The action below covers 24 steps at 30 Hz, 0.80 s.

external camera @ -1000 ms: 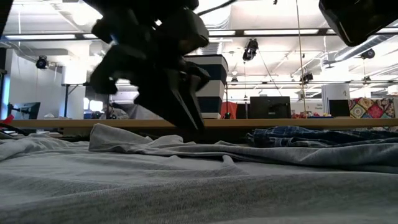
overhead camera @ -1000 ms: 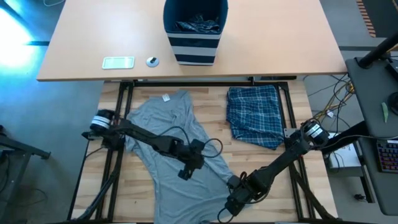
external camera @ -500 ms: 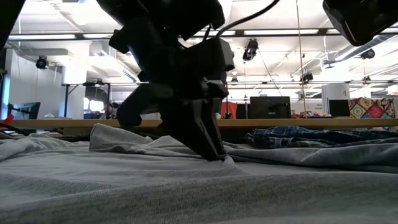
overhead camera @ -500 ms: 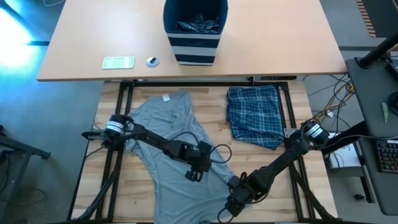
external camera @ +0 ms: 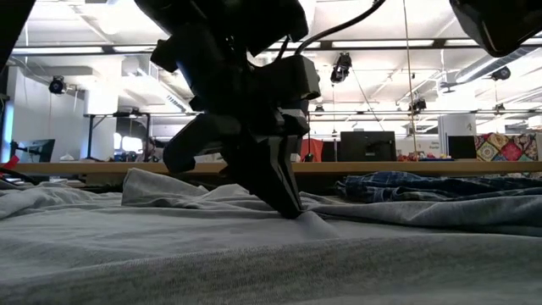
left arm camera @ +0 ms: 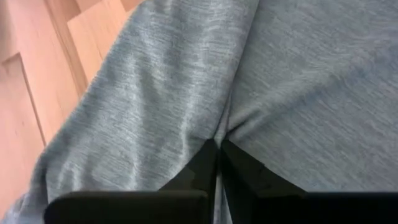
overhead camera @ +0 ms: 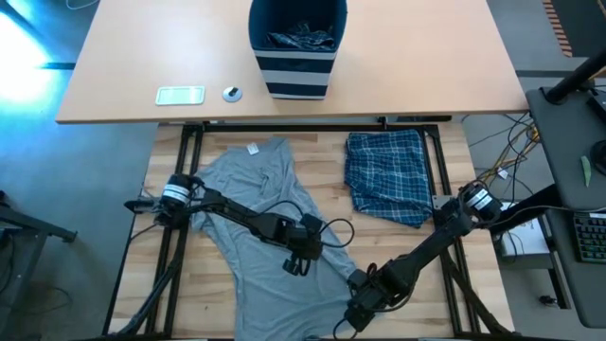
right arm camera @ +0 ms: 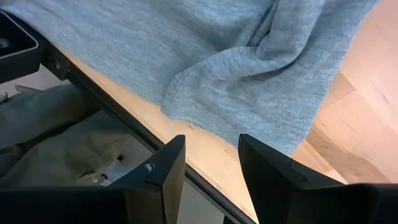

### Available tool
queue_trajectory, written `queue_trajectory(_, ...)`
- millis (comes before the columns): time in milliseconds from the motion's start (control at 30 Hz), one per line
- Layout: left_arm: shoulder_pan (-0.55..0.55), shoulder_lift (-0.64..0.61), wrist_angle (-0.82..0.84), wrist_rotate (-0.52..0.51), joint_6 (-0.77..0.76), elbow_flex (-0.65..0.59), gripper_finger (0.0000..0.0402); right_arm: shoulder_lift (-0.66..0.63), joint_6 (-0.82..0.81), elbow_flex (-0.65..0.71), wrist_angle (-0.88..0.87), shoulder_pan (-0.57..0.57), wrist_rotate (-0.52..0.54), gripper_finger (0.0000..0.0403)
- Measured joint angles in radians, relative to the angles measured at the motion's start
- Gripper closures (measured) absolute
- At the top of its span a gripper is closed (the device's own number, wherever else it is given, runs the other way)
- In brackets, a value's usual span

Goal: Fold Laundry from Bin
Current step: Fold the gray shirt

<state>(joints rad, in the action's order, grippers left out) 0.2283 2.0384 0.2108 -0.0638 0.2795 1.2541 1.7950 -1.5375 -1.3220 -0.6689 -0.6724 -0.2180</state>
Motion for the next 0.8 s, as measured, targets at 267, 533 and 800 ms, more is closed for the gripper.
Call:
queue_trajectory(267, -0.001, -0.022, 0.135, -0.006, -0.001, 0.073, 0.0401, 0.000, 0.000, 0.000, 0.004, 0.000, -0.002, 0.0259)
queue_trajectory(533, -0.002, -0.094, 0.300, -0.006, 0.074, 0.122, 0.0401, 0.016, 0.020, 0.008, 0.027, -0.002, 0.019, 0.0259)
queue_trajectory(800, -0.003, -0.121, 0.391, -0.003, 0.134, 0.051, 0.0402, 0.068, 0.043, 0.077, 0.048, -0.004, 0.002, 0.0259)
